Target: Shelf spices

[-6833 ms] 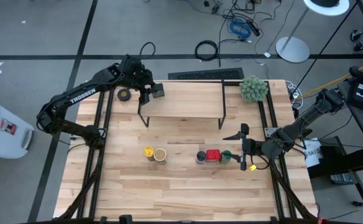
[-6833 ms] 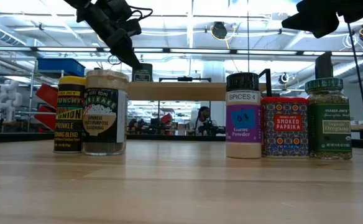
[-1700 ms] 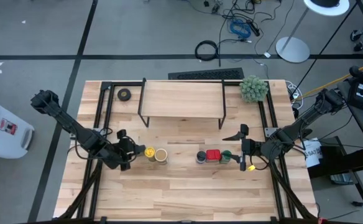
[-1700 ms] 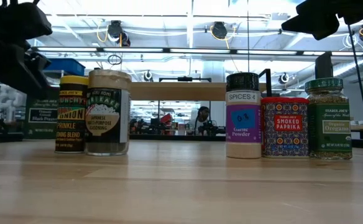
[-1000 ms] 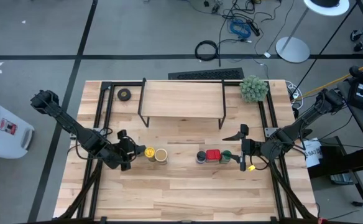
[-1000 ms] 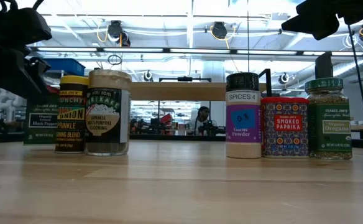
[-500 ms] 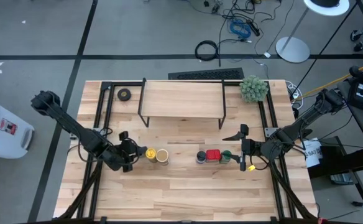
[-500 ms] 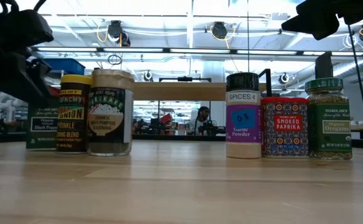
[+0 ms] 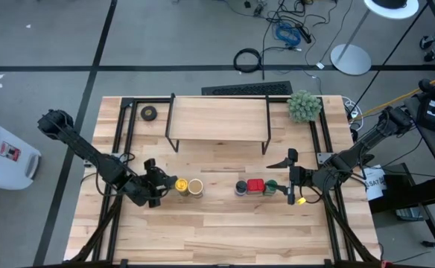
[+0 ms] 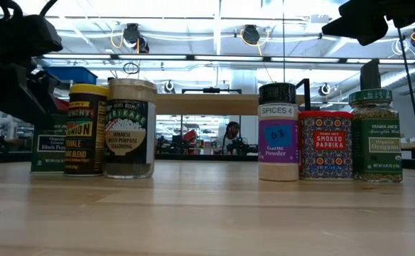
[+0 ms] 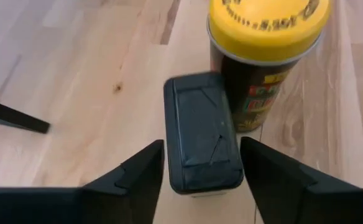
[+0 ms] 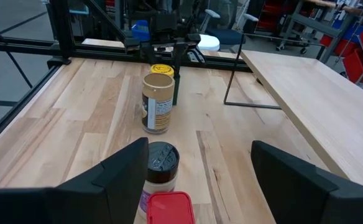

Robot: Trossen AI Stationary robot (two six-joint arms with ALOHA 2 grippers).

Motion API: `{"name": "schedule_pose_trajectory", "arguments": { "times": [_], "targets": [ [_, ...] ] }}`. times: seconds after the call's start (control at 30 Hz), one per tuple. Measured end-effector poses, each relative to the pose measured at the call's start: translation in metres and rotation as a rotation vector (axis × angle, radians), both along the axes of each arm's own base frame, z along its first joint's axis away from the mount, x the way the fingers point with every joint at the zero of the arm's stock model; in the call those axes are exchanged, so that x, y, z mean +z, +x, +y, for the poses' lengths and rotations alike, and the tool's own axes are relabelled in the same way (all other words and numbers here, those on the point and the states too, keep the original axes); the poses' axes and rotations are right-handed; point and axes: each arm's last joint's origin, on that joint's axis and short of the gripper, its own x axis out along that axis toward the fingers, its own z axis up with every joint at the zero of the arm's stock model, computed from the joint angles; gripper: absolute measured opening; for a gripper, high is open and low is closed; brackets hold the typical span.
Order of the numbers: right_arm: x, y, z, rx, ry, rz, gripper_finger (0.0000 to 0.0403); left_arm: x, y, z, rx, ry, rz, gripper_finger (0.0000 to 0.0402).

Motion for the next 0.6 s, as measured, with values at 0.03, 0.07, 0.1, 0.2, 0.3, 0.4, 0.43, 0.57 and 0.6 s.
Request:
{"name": "schedule_pose_trajectory", "arguments": {
  "times": [0.03,0.07,0.1,0.2,0.3,0.4,0.43,0.57,0.6],
  "targets": [
    [0.0,0.0,0.0,0.0,0.0,0.0,0.0272,0.0,0.0,0.0,0.0,0.001,0.002,0.0239],
    [0.0,0.0,0.0,0.0,0.0,0.0,0.0272,0.0,0.0,0.0,0.0,0.002,0.002,0.0245],
    [0.0,0.0,0.0,0.0,0.0,0.0,0.0272,0.0,0.0,0.0,0.001,0.002,0.0,0.025],
    [0.0,0.0,0.0,0.0,0.001,0.0,0.0272,0.0,0.0,0.0,0.008,0.011,-0.007,0.0265],
    [0.0,0.0,0.0,-0.001,0.003,0.0,0.0272,0.0,0.0,0.001,0.014,0.018,-0.013,0.0276],
    [0.0,0.0,0.0,-0.003,0.011,-0.002,0.0272,0.0,0.0,0.001,0.015,0.019,-0.014,0.0284],
    [0.0,0.0,0.0,-0.003,0.011,-0.001,0.0272,0.001,0.0,0.001,0.015,0.019,-0.014,0.0285],
    [0.0,0.0,0.0,-0.003,0.011,-0.001,0.0272,0.007,0.003,-0.001,0.009,0.015,-0.029,0.0286],
    [0.0,0.0,0.0,-0.003,0.011,-0.001,0.0272,0.01,0.005,-0.002,-0.001,0.019,-0.036,0.0286]
  ]
}}
